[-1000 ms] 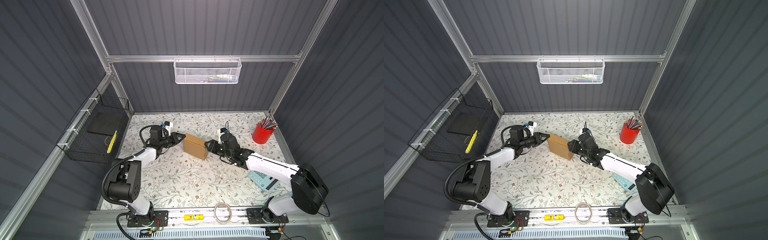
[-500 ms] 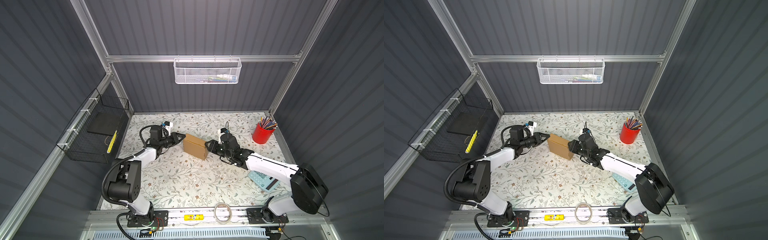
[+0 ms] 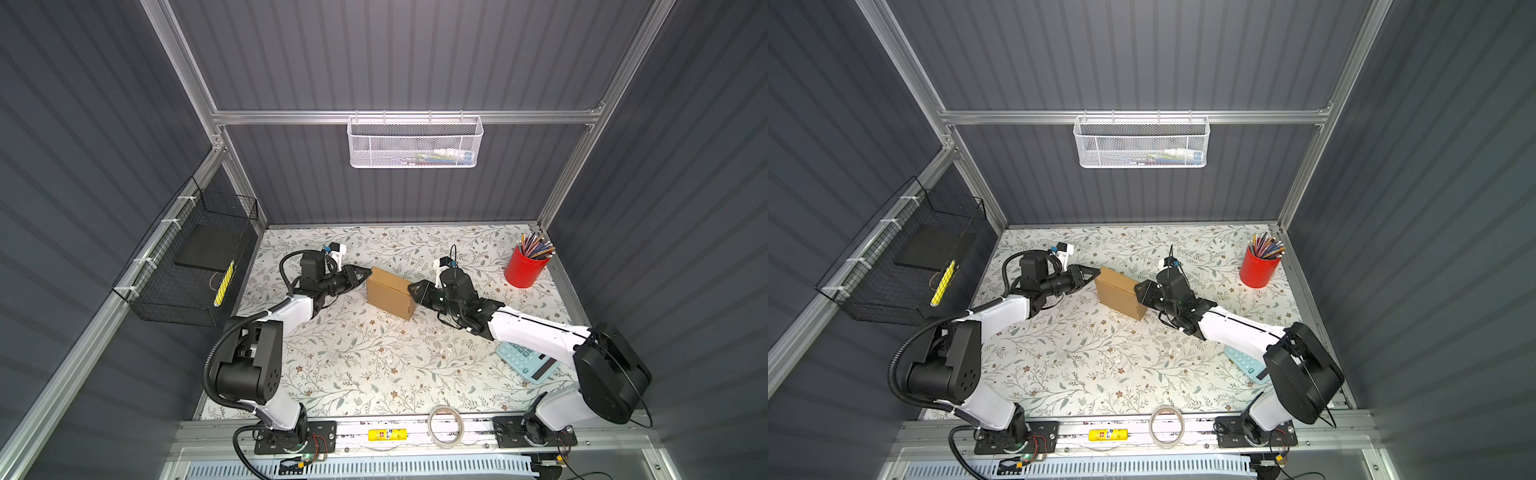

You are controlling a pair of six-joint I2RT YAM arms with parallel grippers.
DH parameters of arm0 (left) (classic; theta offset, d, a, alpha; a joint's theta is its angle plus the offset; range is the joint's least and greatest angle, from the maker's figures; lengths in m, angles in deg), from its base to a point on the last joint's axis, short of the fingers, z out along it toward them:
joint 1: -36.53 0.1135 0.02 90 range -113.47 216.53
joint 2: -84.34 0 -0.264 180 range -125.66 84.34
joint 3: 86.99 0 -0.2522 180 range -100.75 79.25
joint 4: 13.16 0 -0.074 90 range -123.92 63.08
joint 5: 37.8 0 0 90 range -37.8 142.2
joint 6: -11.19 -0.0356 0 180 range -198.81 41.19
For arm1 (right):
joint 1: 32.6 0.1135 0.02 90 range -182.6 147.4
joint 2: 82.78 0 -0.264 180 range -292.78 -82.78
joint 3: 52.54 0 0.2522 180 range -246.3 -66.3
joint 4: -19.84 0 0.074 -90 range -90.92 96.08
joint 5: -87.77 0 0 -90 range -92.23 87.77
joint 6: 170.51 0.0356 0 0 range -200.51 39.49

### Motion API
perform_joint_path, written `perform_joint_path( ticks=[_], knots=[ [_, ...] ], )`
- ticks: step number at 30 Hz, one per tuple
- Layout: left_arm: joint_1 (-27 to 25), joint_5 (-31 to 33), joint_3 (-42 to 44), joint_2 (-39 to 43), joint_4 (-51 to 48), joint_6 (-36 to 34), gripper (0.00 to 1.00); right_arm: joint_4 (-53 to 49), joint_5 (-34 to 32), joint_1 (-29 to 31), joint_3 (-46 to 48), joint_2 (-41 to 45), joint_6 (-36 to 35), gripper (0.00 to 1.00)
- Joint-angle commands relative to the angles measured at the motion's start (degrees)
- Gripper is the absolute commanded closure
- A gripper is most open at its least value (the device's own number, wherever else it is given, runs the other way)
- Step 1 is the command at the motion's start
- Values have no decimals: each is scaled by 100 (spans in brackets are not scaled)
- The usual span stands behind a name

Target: Fold the paper box

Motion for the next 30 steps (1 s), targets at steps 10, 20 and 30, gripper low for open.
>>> perform_joint_path(
  ticks=[10, 20, 30],
  knots=[
    [-112, 130, 235, -281, -625, -96, 72, -61, -27, -1, 335, -160, 31, 73],
    [-110, 252, 272, -159, -890, -276, 67, -98, 280, -205, 345, -327, -239, 77],
    [-112, 346, 263, 7, -1104, -392, 65, -662, 565, -538, -72, -529, -940, 79]
  ],
)
